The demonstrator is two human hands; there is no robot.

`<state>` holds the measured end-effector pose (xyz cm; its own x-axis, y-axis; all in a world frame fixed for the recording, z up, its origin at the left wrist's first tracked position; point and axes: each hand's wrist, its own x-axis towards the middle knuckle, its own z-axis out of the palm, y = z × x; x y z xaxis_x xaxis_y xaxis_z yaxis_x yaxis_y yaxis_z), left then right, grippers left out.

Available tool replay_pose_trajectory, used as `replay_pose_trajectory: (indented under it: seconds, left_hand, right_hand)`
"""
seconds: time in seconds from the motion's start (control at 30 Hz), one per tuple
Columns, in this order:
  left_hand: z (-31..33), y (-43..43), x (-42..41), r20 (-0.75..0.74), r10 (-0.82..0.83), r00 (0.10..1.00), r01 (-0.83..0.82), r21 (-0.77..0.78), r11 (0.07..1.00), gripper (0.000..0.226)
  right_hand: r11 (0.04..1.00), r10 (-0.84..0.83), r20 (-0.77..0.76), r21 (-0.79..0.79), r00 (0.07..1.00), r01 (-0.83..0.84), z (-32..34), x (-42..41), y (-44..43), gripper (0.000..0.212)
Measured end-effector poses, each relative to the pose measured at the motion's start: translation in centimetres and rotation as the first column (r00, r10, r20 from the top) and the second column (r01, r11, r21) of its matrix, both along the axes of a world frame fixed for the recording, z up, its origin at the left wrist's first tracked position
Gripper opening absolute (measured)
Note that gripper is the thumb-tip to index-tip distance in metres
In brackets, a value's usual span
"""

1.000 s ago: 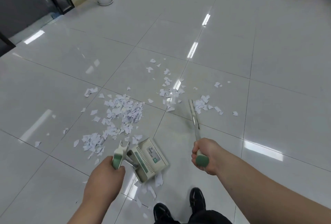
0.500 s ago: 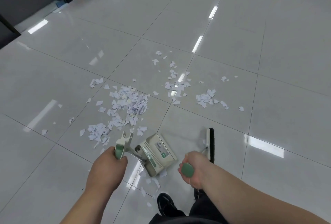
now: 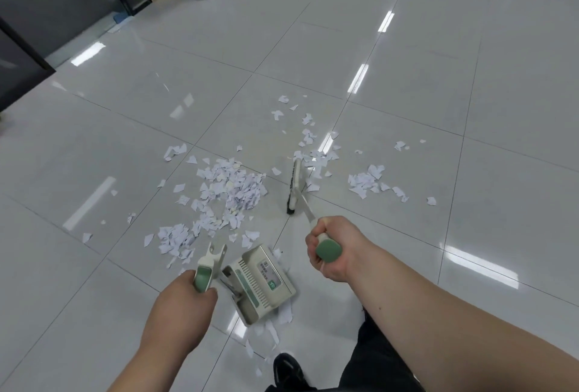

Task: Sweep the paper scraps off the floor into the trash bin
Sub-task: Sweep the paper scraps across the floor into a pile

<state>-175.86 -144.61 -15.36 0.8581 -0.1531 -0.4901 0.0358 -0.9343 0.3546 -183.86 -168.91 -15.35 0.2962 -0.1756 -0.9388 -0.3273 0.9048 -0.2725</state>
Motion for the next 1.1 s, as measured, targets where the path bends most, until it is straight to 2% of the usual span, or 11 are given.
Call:
replay_pose_trajectory:
  seconds: [0.17,0.33,0.5,0.63,0.9,1.1]
  left_hand:
    - [0.3,-8.0,0.0,0.005,-0.04,0.999,0.04,0.007,0.999,0.013]
    - [-0.6,-18.5,-0.8,-0.025,-0.069,0.997,0.07,0.019,0.997,0.012]
    - [-1.6,-28.7,-1.5,-0.015,-0.117,0.993,0.117,0.054,0.992,0.011]
    - [-1.9,-33.8,-1.8,-0.026,-0.145,0.989,0.146,0.081,0.986,0.012]
    - [-0.2,-37.4,-1.6,-0.018,-0.112,0.994,0.113,0.107,0.988,0.013]
    - [1.1,-36.4,-0.4,-0.005,-0.051,0.999,0.051,0.127,0.991,0.015]
  right_hand:
    - [0.989,0.05,-0.125,-0.131,0.991,-0.066,-0.9,-3.7,-9.0,0.016]
    - [0.97,0.062,-0.27,-0.213,0.961,-0.122,-3.5,-8.5,-21.8,0.024]
    - [0.964,0.072,-0.376,-0.211,0.924,-0.161,-5.7,-11.8,-32.7,0.028]
    - [0.968,0.088,-0.413,-0.179,0.907,-0.176,-6.7,-13.1,-38.1,0.021]
    - [0.987,0.146,-0.257,-0.033,0.955,-0.16,-6.4,-8.0,-37.8,0.013]
    - [0.964,0.263,-0.107,0.068,0.959,-0.257,-5.6,-0.6,-33.7,0.015]
